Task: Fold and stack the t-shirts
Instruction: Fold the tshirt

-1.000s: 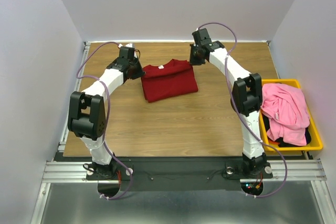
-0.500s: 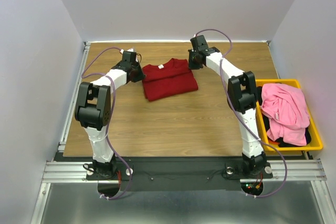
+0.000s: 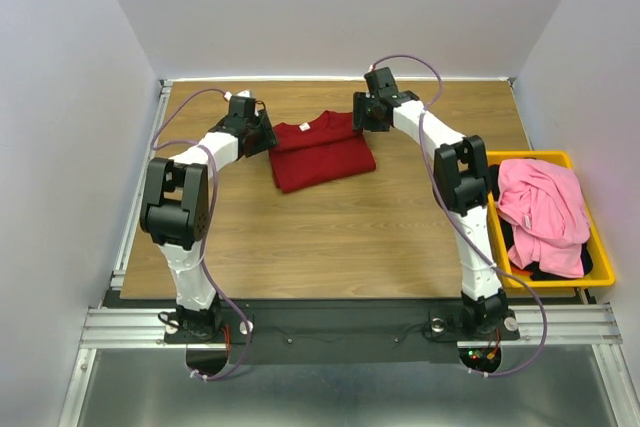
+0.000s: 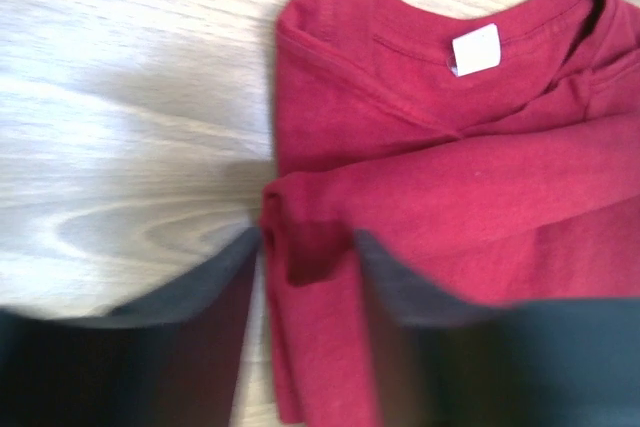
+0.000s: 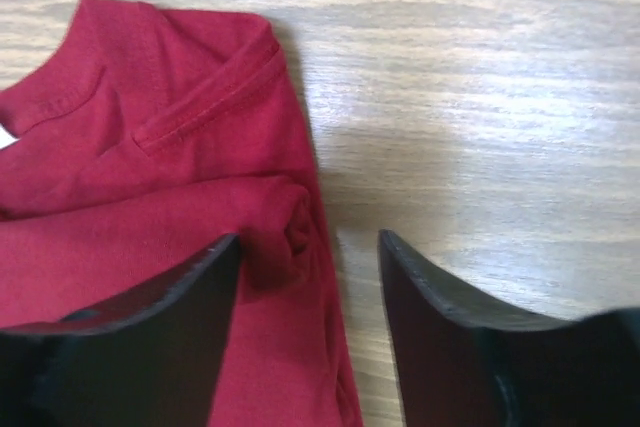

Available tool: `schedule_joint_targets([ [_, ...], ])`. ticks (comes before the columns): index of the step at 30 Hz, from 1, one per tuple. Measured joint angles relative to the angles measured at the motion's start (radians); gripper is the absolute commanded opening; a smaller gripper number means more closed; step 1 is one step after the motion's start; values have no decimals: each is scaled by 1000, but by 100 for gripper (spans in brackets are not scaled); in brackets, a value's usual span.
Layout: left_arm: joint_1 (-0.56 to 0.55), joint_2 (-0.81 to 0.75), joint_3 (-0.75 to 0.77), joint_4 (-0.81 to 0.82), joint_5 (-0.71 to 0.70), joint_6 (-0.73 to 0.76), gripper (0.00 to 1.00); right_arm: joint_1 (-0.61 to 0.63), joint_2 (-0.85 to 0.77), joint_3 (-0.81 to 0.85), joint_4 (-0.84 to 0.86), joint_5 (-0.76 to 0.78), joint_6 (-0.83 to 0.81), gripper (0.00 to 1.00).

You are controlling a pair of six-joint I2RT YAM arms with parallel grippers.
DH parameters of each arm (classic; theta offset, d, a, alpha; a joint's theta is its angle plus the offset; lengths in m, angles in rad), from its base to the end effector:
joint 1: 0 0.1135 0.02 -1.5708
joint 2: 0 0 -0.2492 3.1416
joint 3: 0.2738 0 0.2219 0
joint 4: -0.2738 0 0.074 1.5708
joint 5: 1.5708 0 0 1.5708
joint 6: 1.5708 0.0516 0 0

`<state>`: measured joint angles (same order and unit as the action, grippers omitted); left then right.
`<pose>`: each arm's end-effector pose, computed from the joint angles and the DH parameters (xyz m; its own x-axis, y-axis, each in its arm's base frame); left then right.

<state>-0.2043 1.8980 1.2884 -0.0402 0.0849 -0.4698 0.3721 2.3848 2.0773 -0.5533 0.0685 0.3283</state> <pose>0.4001 -0.0874 0.2005 -0.6497 -0.3260 -0.6867 -0.0290 0.9133 -0.4062 0.4715 0.1802 0.1820 -0.7723 0.0439 -0.6338 -0.0762 0.9840 0.1610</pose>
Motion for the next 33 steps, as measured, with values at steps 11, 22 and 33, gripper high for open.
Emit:
schedule_joint_targets([
  [11,-3,-303,-93,-23,-61,18,75,-5,-249,-195,47,-94,-47,54],
  [22,-51,-421,-308,-45,-62,20,72,-3,-204,-219,102,-217,-48,30],
  [33,-66,-456,-359,-54,-62,20,73,9,-12,-76,90,-261,-38,29],
])
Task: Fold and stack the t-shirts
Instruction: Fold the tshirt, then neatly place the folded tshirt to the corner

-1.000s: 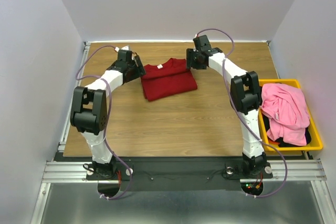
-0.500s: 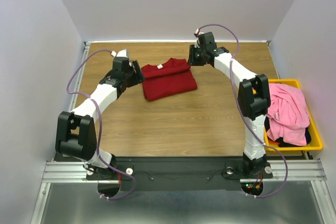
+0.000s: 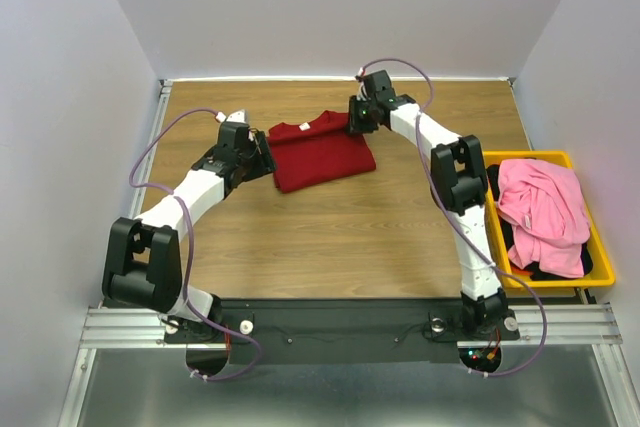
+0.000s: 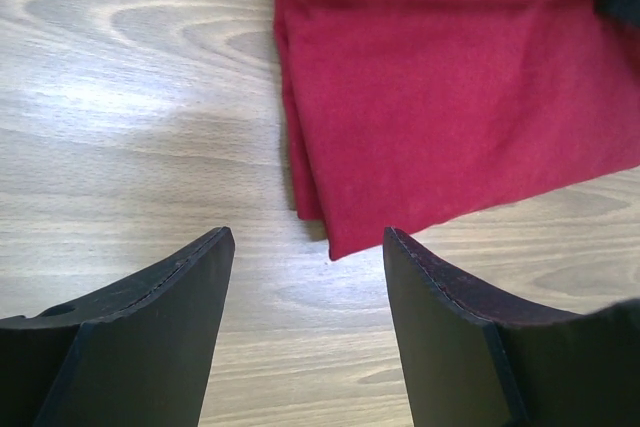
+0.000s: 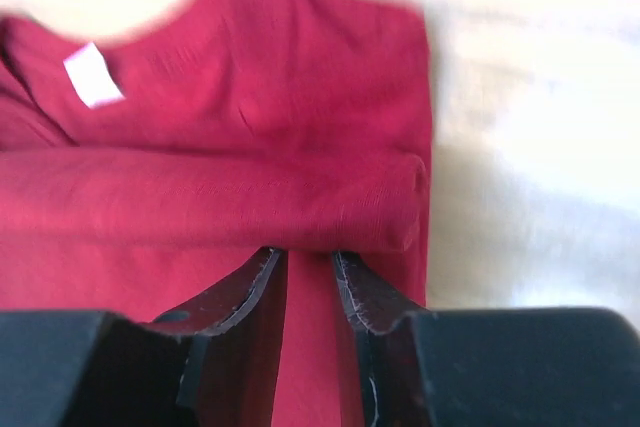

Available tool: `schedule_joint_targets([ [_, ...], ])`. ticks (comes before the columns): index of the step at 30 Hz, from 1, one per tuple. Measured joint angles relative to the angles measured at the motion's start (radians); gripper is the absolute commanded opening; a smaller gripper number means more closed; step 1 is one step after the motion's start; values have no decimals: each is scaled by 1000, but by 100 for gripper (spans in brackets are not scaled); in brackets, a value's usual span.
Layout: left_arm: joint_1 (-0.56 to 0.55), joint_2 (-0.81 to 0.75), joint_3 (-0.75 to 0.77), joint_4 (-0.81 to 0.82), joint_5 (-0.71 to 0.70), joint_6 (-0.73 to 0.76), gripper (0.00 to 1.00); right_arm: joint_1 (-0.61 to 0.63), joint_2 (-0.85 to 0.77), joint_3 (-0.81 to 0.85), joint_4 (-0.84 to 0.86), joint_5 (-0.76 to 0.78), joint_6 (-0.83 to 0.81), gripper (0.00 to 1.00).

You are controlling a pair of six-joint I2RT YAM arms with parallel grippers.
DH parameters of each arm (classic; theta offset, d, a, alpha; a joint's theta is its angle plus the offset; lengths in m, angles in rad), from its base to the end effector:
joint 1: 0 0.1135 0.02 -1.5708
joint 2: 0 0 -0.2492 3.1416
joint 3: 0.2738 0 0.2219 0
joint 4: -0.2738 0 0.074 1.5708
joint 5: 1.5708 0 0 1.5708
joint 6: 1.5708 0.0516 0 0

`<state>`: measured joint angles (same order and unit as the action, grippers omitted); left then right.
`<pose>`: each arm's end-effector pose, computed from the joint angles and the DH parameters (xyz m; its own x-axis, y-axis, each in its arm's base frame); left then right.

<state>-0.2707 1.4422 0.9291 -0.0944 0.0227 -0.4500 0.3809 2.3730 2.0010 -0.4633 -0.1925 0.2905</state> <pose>0.2953 -0.0832 0.2364 -0.6194 -0.2794 -0.7337 0.0177 0.9293 -0.3688 0.4638 0.1964 0.1725 -0.7982 -0.0168 -0.6022 -0.2666 0.9062 0.3281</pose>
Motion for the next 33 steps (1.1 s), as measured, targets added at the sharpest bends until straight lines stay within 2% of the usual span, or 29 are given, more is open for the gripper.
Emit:
schedule_joint_targets([
  [2,-6,0,0,-1,0,0,73,0,33,68,2,0,2,31],
  [7,-21,2,0,0,1,5,73,0,109,251,9,5,8,47],
  [12,-25,69,51,-2,3,9,73,0,139,306,23,14,20,52],
  [16,-25,172,159,-9,4,13,70,0,98,218,32,29,19,54],
  [18,-25,238,237,-4,6,17,67,-7,40,116,27,33,19,54],
  [19,-25,275,286,-2,7,19,58,-10,-3,55,26,31,19,54],
  [20,-25,294,314,0,8,20,54,-13,-33,14,23,27,19,54],
  [23,-24,375,417,9,11,24,50,-40,-153,-113,33,-2,19,54],
  [28,-10,531,544,25,11,28,47,-101,-252,-171,76,-61,16,54],
  [33,40,679,608,13,16,31,47,-136,-230,-159,137,-166,20,54],
])
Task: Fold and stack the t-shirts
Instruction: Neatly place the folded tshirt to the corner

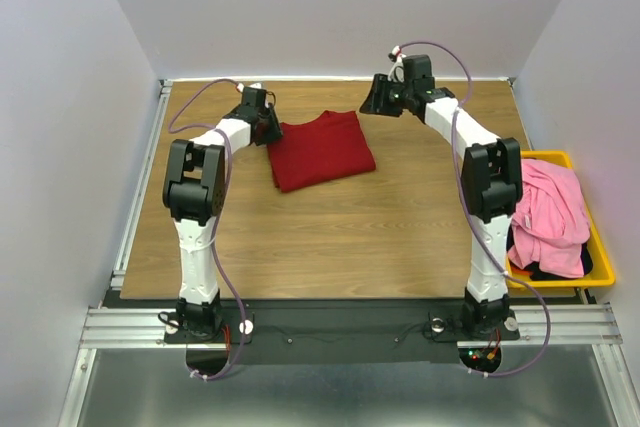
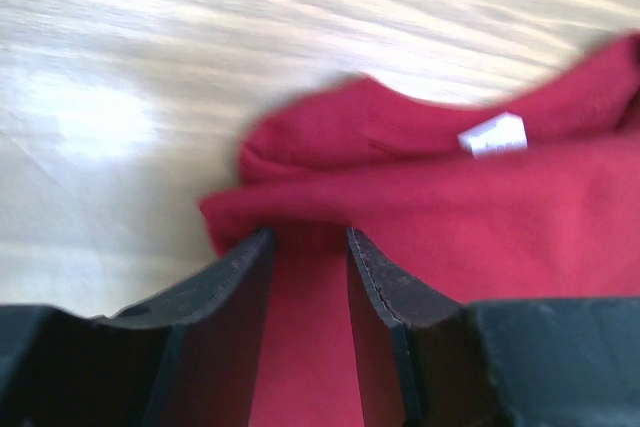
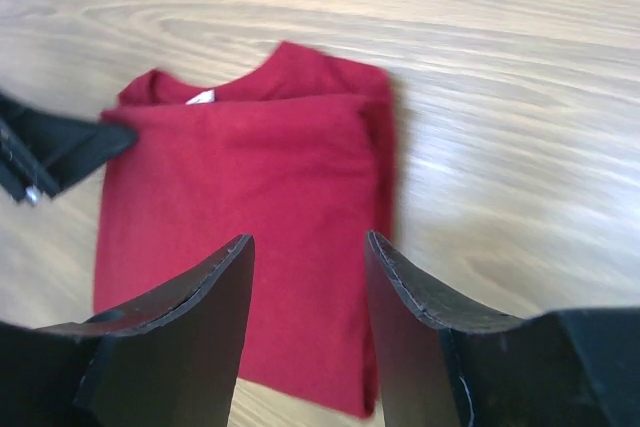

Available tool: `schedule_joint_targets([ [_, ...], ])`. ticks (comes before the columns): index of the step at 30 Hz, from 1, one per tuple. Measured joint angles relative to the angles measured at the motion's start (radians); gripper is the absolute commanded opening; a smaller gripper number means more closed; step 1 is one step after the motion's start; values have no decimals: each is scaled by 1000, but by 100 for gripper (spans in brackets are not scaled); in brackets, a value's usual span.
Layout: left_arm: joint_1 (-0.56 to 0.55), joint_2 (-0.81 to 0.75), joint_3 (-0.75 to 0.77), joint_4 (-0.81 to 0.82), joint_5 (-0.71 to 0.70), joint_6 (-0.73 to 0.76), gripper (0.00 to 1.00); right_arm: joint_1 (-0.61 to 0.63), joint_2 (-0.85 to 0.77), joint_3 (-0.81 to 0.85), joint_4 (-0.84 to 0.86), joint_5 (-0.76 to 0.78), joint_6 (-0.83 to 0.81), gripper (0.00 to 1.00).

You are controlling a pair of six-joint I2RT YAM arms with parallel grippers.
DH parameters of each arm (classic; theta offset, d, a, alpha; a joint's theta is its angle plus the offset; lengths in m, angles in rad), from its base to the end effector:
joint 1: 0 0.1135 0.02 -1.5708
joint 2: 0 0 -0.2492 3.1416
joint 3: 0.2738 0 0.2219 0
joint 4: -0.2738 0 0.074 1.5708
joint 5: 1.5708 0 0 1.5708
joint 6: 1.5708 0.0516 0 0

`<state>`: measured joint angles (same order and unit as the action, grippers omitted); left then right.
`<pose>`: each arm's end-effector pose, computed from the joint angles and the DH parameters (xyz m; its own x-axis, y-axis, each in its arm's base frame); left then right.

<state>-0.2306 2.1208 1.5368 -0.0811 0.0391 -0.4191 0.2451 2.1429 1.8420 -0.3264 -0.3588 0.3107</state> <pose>0.4477 -0.1072 0.1807 -0.6539 -0.2642 -0.7089 -0.0085 0.9396 -0.3422 0.4571 0.1330 0.2452 -0.6959 0.1210 -0.7078 -0.3048 0.8427 0.4438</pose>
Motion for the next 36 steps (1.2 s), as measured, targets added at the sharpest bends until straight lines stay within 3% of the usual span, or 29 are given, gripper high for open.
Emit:
schedule_joint_targets([
  [7,57,33,51,2,31,8,51,13,179,134,91,-171,64,54],
  [18,55,-68,-56,48,82,11,52,18,373,264,273,-315,180,54],
  [26,59,3,-53,74,92,10,52,3,467,242,395,-315,257,54],
  [33,64,1,-50,80,101,10,52,-28,437,158,485,-344,312,55],
  [36,60,-56,-117,79,110,-8,52,-31,374,80,483,-355,311,55],
])
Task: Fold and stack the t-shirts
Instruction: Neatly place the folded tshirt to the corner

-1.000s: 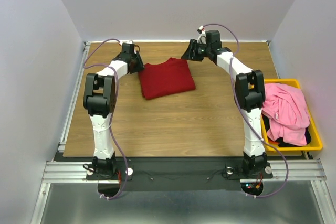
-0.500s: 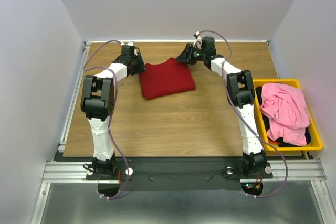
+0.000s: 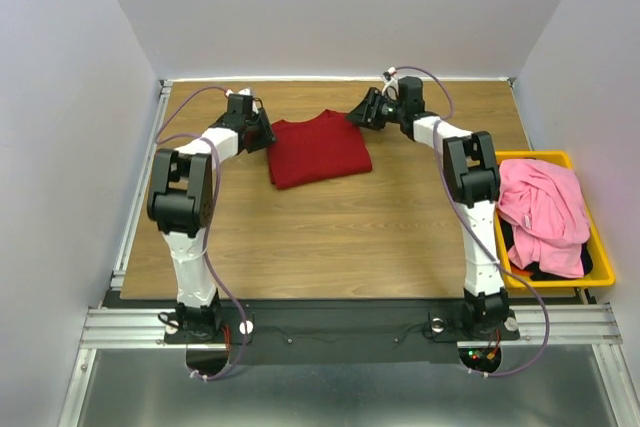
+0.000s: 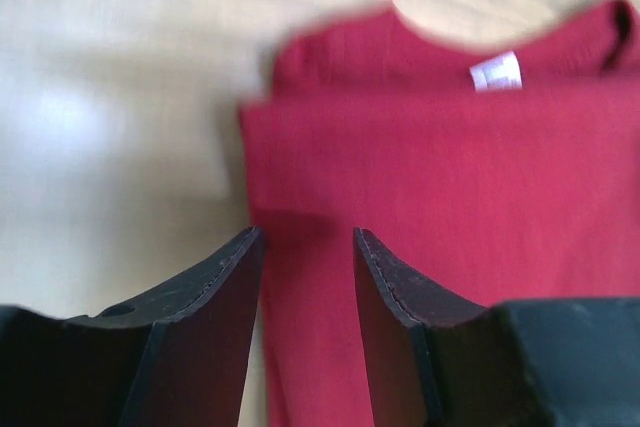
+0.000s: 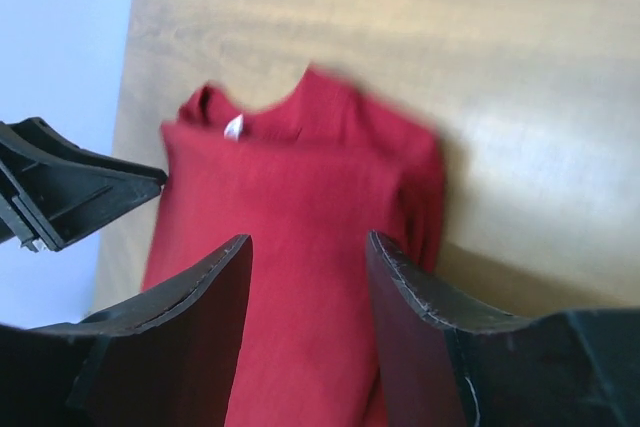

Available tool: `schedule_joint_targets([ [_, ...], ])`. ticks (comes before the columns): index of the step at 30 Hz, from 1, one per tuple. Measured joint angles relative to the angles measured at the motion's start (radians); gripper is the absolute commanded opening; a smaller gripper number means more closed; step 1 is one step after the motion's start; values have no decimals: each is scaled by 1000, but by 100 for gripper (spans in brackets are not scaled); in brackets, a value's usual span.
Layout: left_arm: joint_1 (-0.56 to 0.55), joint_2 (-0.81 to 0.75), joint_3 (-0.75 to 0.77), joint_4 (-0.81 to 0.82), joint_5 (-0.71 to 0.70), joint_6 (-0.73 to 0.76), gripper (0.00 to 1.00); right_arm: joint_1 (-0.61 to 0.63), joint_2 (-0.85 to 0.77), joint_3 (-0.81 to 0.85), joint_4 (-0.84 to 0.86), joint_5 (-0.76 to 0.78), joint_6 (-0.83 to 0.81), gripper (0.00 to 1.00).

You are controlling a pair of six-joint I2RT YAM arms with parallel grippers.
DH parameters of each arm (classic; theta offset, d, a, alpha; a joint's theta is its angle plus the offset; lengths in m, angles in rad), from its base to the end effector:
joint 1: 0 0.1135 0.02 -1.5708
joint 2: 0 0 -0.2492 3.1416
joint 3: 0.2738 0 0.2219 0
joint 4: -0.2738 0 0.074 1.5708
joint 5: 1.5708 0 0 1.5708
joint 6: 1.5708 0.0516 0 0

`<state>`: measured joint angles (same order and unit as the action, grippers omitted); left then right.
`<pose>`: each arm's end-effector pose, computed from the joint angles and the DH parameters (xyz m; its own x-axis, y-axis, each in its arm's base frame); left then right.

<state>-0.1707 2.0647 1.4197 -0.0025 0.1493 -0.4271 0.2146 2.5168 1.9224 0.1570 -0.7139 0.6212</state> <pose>0.4369 -0.0831 0.1770 -0.6590 -0.3021 -0.6888 0.0131 0.9111 -0.4121 0.5156 0.1470 0.1415 -0.7675 0.2829 -0.5752 -0.3613 0.5503 0.7528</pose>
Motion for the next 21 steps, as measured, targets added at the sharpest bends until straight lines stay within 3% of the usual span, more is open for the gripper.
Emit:
schedule_joint_targets([
  [5,-42,-237,-177,-24,7,-44,53,-4,-190,-207,-10,-32,-4,50],
  [10,-148,-426,-330,48,15,-102,47,-4,-395,-415,23,-70,-21,32],
  [13,-188,-424,-388,75,20,-124,29,-4,-422,-488,58,-80,-30,24],
  [21,-188,-312,-483,111,-19,-166,26,-8,-353,-696,90,-80,-51,15],
])
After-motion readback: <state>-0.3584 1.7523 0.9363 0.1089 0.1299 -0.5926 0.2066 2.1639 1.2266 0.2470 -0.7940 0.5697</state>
